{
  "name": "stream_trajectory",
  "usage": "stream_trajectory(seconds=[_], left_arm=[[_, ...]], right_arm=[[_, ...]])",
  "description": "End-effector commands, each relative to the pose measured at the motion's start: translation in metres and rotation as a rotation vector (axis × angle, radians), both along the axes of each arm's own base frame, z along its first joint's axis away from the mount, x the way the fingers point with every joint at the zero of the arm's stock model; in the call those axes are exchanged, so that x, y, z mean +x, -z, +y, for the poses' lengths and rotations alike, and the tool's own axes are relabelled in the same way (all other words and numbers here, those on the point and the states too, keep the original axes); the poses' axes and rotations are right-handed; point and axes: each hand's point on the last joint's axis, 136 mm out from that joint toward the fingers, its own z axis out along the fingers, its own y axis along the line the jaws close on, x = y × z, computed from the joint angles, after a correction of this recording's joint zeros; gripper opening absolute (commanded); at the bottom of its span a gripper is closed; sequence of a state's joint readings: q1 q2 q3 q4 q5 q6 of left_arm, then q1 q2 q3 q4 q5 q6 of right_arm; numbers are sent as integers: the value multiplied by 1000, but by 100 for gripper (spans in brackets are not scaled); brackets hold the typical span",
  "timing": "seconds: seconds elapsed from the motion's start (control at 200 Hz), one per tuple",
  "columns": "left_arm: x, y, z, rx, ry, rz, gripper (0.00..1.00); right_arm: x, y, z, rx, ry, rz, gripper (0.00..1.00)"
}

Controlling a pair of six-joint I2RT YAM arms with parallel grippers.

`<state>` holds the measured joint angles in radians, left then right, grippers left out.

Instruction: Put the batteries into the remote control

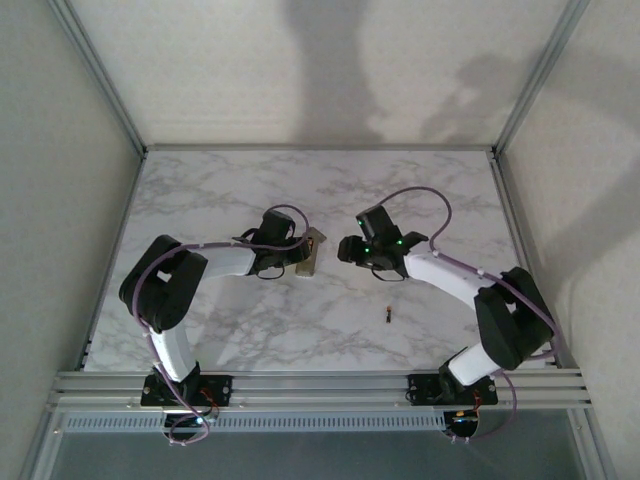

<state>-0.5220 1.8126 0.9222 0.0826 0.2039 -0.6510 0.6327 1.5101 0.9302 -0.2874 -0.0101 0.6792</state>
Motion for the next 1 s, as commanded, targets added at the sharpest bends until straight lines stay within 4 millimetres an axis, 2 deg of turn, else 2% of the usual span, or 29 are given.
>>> stream_trajectory(seconds=[0.0, 0.13, 0.195, 0.245, 0.461, 0.576, 0.646, 0.771, 0.901, 0.996], left_arm=[[-4, -4, 11, 61, -23, 9, 43], [-2, -7, 11, 60, -23, -1, 43], [-3, -7, 10, 59, -19, 2, 52], [-3, -9, 11, 60, -18, -1, 52], [2, -47, 9, 29, -23, -68, 53], [3, -68, 13, 19, -35, -109, 63], [1, -80, 14, 6, -36, -136, 73], [-3, -98, 15, -30, -32, -185, 99], [-8, -111, 18, -43, -25, -232, 100], [-10, -110, 22, -33, -27, -240, 100]], right_arm=[[-10, 4, -21, -54, 32, -8, 58], [-17, 4, -28, -56, 39, -9, 59], [-20, 3, -29, -56, 37, -8, 59], [-21, 1, -30, -52, 40, -13, 60], [-28, 0, -46, -103, 59, -19, 61], [-37, 6, -60, -153, 85, 5, 56], [-44, 10, -70, -184, 103, 19, 53], [-58, 19, -85, -224, 130, 57, 50], [-72, 28, -98, -254, 155, 90, 48], [-81, 36, -102, -261, 161, 122, 46]])
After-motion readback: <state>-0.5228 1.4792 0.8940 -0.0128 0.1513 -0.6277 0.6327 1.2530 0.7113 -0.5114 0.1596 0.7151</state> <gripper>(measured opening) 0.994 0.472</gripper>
